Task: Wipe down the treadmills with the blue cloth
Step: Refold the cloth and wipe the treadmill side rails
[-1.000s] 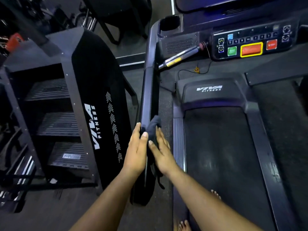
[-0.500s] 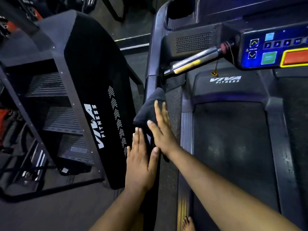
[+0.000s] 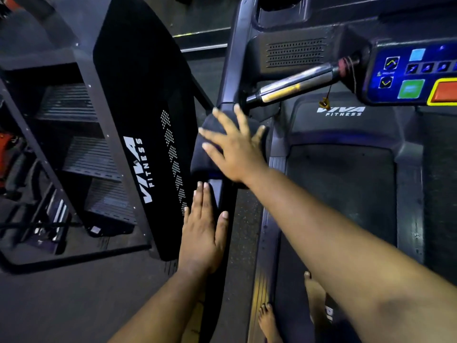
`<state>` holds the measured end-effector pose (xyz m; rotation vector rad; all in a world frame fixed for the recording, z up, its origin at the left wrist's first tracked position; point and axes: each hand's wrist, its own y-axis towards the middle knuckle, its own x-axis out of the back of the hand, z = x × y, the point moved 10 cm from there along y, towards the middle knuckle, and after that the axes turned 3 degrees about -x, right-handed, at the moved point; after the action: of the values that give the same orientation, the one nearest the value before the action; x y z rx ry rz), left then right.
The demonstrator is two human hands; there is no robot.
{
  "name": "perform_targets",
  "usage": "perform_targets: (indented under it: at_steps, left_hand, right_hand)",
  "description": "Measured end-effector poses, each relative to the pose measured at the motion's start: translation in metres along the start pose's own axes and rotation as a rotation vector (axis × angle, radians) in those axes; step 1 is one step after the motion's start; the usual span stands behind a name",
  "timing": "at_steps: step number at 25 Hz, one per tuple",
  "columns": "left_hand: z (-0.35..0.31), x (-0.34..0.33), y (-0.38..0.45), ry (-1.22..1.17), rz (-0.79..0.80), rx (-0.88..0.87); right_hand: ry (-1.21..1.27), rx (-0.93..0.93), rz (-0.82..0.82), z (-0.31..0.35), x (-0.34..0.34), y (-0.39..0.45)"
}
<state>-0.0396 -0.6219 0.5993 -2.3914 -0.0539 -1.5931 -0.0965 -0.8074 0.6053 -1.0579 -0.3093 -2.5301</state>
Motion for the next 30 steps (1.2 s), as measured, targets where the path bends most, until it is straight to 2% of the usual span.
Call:
perform_targets:
  at_steps: [2, 4, 7, 12, 14, 16, 18, 21, 24, 26, 30]
  left_hand:
    - [-0.001, 0.001, 0.001, -0.008, -0.001, 0.0]
    - [-0.001, 0.001, 0.0, -0.028, -0.007, -0.002]
    - [0.003, -0.001, 0.002, -0.052, 0.003, -0.004]
    - [0.0, 0.0, 0.002, -0.062, -0.003, -0.001]
    - [-0.001, 0.001, 0.001, -0.079, -0.004, -0.011]
    - [0.001, 0.001, 0.002, -0.097, 0.0, -0.013]
    - [0.0, 0.001, 0.003, -0.094, 0.001, -0.011]
    - [0.0, 0.001, 0.003, -0.089, -0.004, -0.014]
    - [0.006, -0.001, 0.0, -0.21, -0.018, -0.024]
    - [0.014, -0.001, 0.001, -0.338, -0.036, -0.002]
    - [0.013, -0.001, 0.002, -0.369, -0.03, 0.004]
  right_hand:
    - [0.182, -0.107, -0.08, -0.008, 0.007, 0.02]
    - [0.405, -0.17, -0.171, -0.013, -0.008, -0.01]
    - [0.653, -0.249, -0.104, -0.021, -0.042, -0.061]
    - [0.938, -0.481, -0.146, -0.061, -0.036, -0.011]
    - [0.895, -0.484, -0.139, -0.044, -0.045, -0.045]
    - [0.756, -0.375, -0.104, -0.022, -0.046, -0.068]
    - [0.622, -0.282, -0.094, -0.02, -0.029, -0.033]
    - [0.431, -0.261, -0.088, -0.027, -0.004, 0.02]
    - [0.603, -0.193, -0.181, -0.007, -0.026, -0.052]
    - [0.717, -0.176, -0.143, 0.007, -0.049, -0.112]
    - [0.827, -0.363, -0.13, -0.035, -0.041, -0.046]
